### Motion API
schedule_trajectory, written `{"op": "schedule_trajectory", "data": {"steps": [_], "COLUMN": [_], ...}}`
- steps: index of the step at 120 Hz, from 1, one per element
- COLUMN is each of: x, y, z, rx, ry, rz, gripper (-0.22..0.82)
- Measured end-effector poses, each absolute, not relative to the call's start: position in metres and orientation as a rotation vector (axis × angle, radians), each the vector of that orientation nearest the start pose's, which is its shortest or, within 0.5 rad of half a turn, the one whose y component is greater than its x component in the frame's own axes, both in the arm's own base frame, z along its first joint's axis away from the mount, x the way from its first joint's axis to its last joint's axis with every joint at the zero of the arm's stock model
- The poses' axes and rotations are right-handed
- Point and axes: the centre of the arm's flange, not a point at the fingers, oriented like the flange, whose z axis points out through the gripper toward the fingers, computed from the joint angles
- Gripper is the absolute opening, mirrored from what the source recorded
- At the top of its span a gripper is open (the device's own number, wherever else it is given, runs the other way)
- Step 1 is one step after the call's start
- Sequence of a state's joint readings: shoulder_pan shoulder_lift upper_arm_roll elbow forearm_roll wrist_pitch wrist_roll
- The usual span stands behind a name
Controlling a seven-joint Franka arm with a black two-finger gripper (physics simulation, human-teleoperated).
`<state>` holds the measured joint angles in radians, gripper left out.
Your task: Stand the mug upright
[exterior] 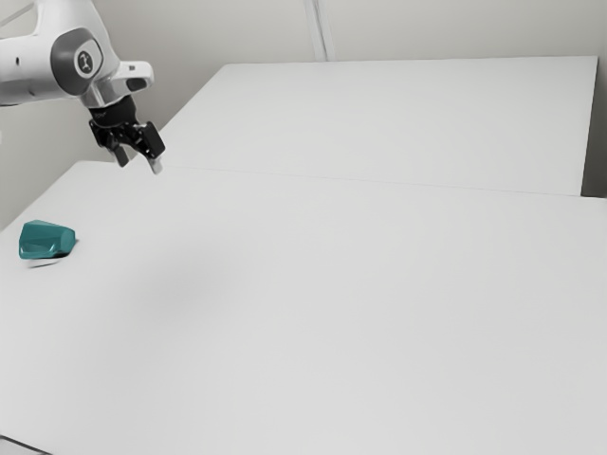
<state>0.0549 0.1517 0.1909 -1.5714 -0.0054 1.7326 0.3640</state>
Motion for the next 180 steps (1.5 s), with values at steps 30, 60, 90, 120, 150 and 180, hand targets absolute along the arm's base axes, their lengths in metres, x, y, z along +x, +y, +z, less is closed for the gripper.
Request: {"op": "schedule_trajectory", "data": {"steps": [30, 60, 90, 120, 150, 180], "x": [0.573, 0.555, 0.526, 0.505, 0.484, 0.467], "y": [0.239, 0.392, 0.508, 0.572, 0.612, 0.631], "z": [0.577, 0.555, 0.496, 0.439, 0.387, 0.366], "rx": [-3.102, -3.1, -3.189, -3.202, -3.254, -3.32], "ry": [-0.054, -0.312, -0.372, -0.322, -0.259, -0.22], "rz": [-0.118, -0.181, -0.279, -0.324, -0.418, -0.63], "gripper": [0.6, 0.6, 0.6, 0.6, 0.6, 0.6]}}
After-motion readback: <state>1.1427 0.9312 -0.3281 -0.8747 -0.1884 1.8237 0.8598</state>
